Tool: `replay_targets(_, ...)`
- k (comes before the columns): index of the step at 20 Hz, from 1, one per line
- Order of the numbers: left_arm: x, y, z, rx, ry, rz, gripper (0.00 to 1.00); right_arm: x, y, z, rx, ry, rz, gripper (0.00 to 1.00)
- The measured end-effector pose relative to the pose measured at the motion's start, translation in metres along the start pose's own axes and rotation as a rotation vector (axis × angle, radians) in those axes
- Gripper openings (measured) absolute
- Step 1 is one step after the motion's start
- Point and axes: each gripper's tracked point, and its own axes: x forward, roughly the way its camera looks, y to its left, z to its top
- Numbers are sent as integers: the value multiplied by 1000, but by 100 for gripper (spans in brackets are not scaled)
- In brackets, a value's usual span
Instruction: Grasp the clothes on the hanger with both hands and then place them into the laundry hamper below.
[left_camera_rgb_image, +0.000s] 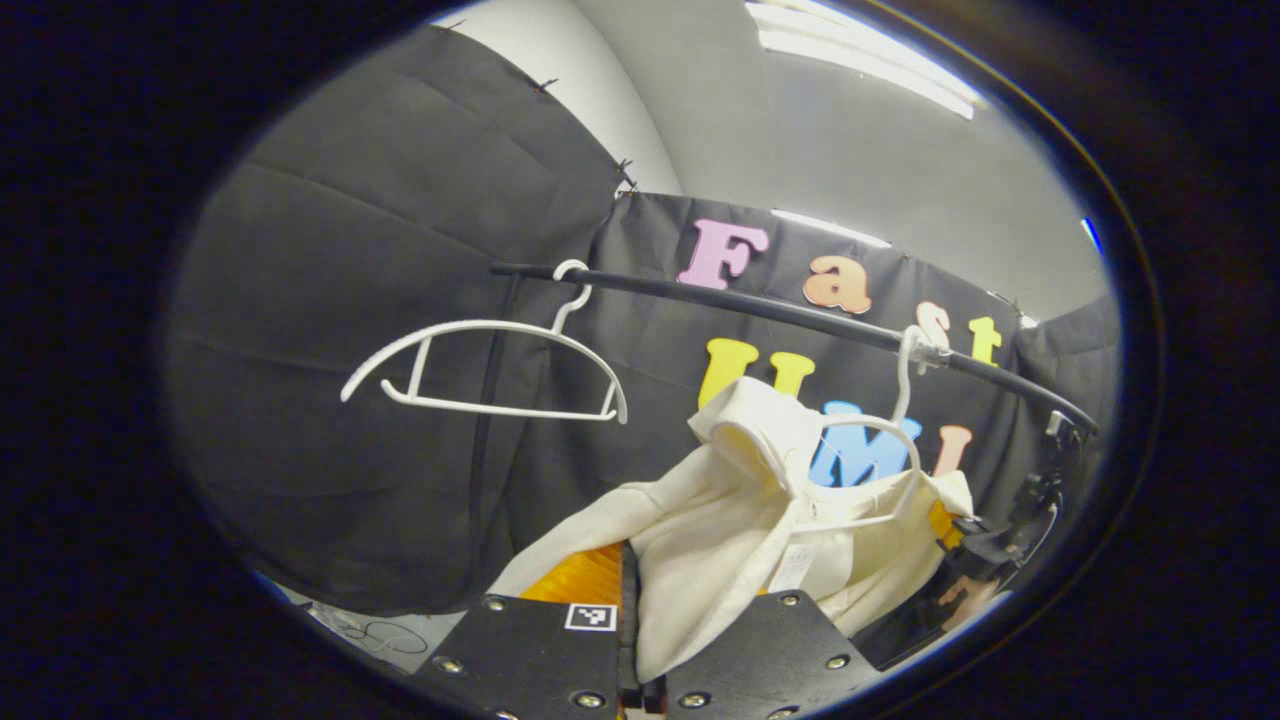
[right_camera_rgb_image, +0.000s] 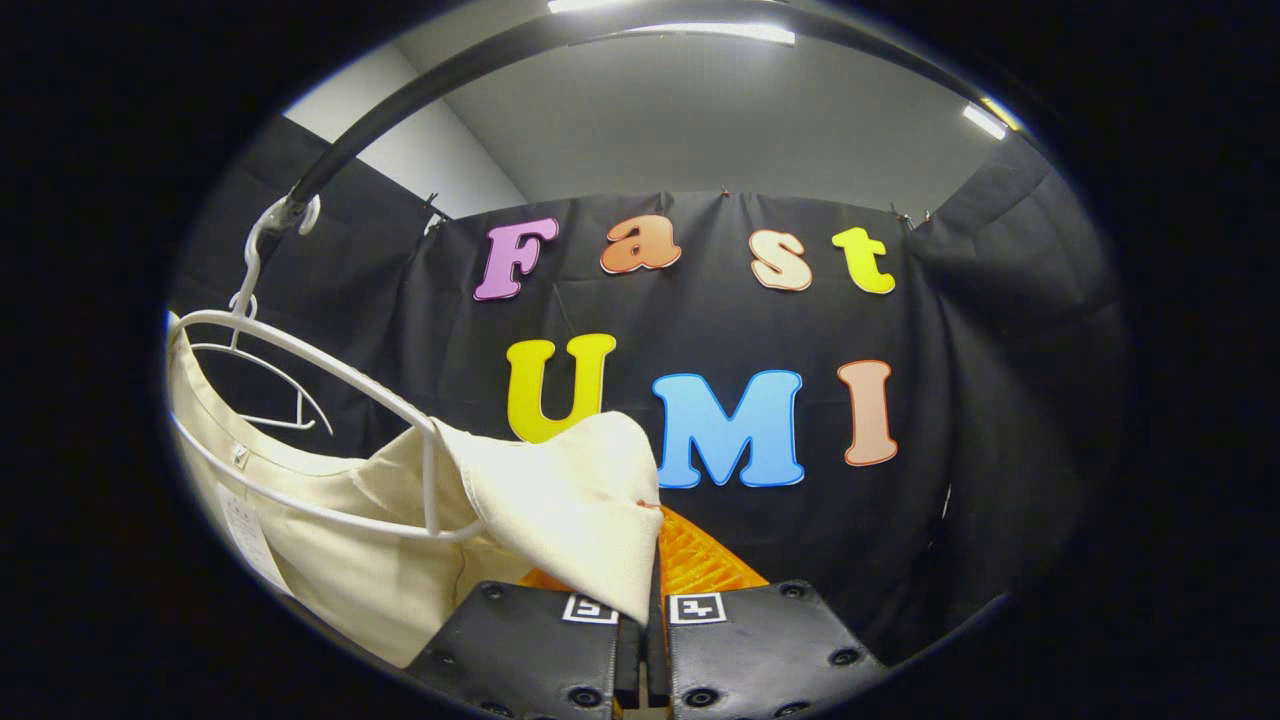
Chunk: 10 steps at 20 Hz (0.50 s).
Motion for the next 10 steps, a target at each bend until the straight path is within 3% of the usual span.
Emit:
replay_targets(6, -19, -27, 0, 14, 93, -148, 2, 8, -17, -9, -7, 12, -25, 7)
replay_targets(10, -26, -34, 17, -1, 84, -186, 2, 11, -19, -10, -23, 5, -21, 7)
